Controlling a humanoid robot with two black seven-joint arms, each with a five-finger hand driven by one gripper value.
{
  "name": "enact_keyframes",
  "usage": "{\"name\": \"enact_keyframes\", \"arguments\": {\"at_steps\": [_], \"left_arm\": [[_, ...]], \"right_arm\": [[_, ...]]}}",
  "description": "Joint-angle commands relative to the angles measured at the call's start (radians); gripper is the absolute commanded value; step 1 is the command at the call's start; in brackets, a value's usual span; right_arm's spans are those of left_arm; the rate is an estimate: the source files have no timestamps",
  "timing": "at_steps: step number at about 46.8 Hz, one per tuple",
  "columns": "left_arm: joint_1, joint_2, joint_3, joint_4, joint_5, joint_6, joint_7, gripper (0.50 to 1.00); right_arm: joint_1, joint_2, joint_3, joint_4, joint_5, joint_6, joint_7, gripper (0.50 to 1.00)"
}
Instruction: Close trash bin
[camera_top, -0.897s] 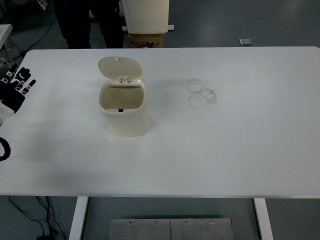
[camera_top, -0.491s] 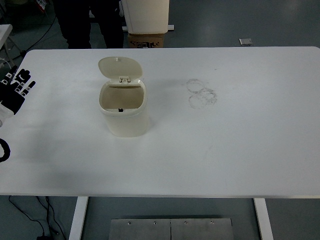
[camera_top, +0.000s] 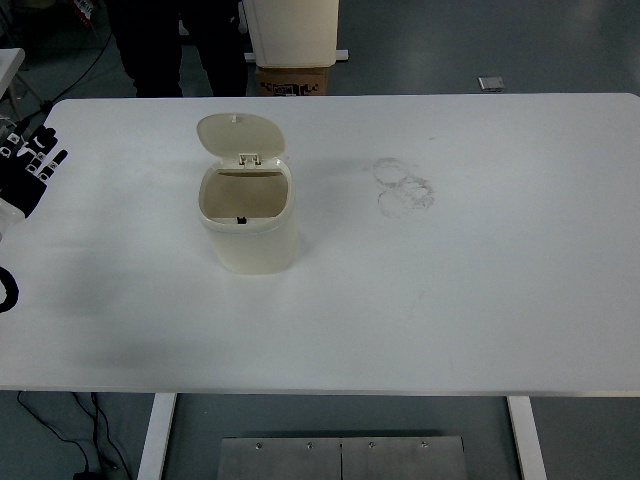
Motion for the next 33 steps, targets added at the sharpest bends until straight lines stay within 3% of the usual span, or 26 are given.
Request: {"name": "enact_keyframes", "arguments": {"at_steps": [1,18,33], "left_arm": [[-0.001,0.002,0.001,0.000,0.000,0.000,0.001,1.000],[0.001,0.010,0.004,0.000,0.000,-0.001,0.002,1.000],[-0.088,0.064,0.063,0.000,0.003,0.017,0.006,1.000]], "right_arm": [[0.000,0.000,0.000,0.000,-0.001,0.000,0.000,0.991],[0.000,0.000,0.000,0.000,0.001,0.000,0.000,0.991],[0.000,0.000,0.000,0.000,-0.001,0.000,0.000,0.991]]}}
